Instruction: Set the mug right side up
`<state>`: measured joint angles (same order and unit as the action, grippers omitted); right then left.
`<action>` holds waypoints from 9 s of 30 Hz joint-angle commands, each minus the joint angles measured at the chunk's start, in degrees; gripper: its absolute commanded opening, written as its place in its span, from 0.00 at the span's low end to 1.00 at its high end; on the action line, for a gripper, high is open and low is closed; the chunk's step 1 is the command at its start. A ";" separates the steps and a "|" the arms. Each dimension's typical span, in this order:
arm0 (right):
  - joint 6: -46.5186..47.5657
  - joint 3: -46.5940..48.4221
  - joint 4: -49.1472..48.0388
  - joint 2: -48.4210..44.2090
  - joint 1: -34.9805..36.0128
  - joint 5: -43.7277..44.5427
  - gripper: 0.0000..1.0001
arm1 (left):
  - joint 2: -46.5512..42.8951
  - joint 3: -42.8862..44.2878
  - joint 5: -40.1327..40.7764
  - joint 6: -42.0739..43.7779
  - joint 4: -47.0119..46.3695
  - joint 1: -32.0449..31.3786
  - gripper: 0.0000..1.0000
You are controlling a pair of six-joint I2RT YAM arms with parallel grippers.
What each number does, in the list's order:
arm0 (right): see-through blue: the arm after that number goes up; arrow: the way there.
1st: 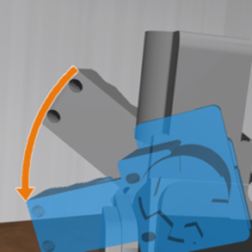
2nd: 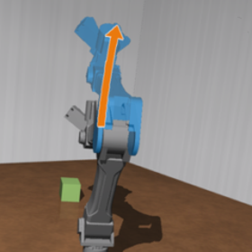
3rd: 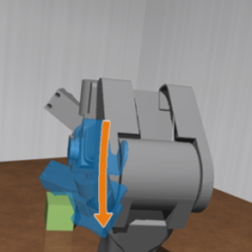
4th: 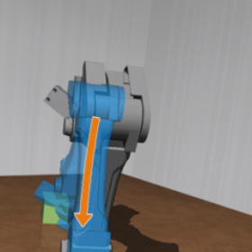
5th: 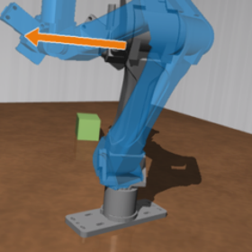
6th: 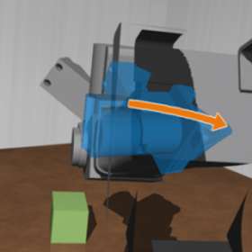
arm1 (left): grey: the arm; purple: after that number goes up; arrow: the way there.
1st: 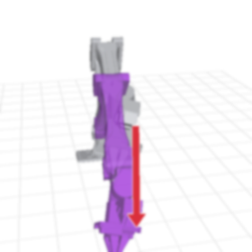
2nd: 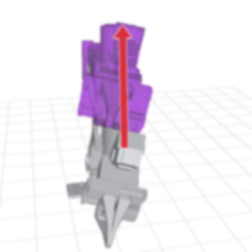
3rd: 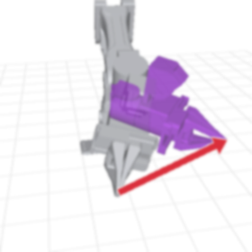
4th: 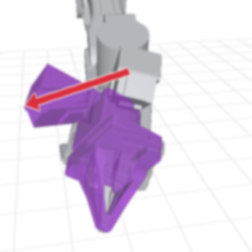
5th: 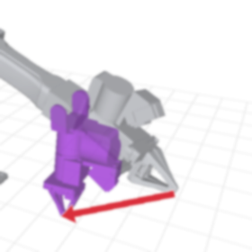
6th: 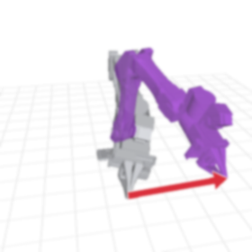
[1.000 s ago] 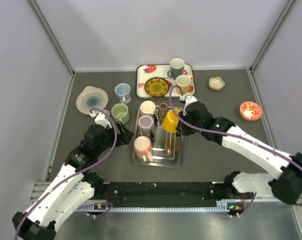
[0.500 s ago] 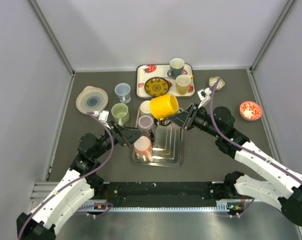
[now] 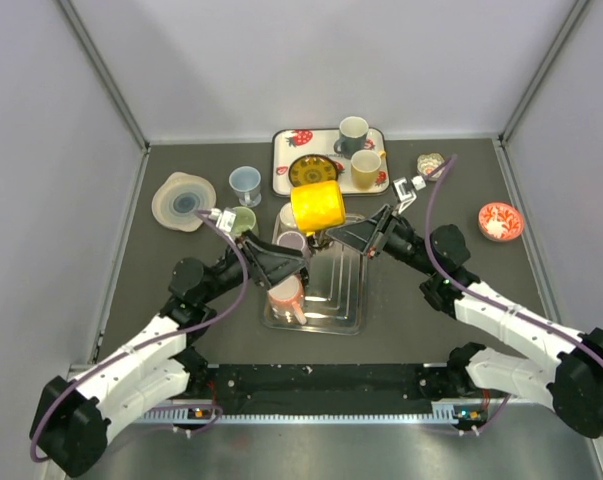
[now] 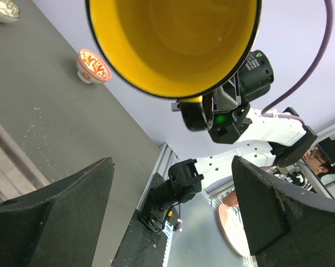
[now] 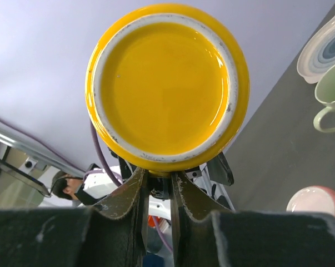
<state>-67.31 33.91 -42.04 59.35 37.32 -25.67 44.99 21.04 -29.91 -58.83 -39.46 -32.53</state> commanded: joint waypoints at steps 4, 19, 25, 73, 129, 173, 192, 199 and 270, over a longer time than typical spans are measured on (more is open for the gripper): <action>-1.51 0.98 -11.13 -1.08 -0.41 -1.49 0.00 | 3.60 6.20 0.29 0.55 -8.53 -1.39 0.92; 1.21 0.28 -8.06 -1.17 -0.41 -2.54 0.00 | 15.12 11.92 0.99 -2.16 -17.04 -4.47 0.85; 1.48 -1.04 -7.97 -1.26 -0.58 -2.98 0.00 | 15.74 12.71 3.72 -2.96 -19.16 -4.56 0.79; 24.85 10.56 29.37 -5.30 1.09 -4.65 0.54 | 1.42 16.05 12.94 16.98 7.37 -5.87 0.00; 39.71 4.67 53.82 -15.58 1.26 11.69 0.53 | 18.90 21.15 38.53 27.10 57.84 34.30 0.00; 41.64 13.63 56.72 -0.31 1.18 28.38 0.75 | 2.93 23.17 56.29 23.14 75.67 20.06 0.99; 32.78 33.49 66.48 29.58 6.80 45.79 0.72 | -10.54 14.65 38.79 20.86 71.37 10.83 0.94; 24.52 40.61 66.48 38.81 5.22 43.60 0.62 | -10.45 14.38 40.37 19.89 71.10 10.83 0.94; 33.55 39.66 67.44 41.47 2.85 45.71 0.00 | -10.54 9.81 37.03 19.80 66.89 10.83 0.92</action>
<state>-37.45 76.73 26.63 108.79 40.60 17.37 35.11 30.52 7.07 -39.31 29.98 -21.50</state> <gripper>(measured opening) 0.049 0.918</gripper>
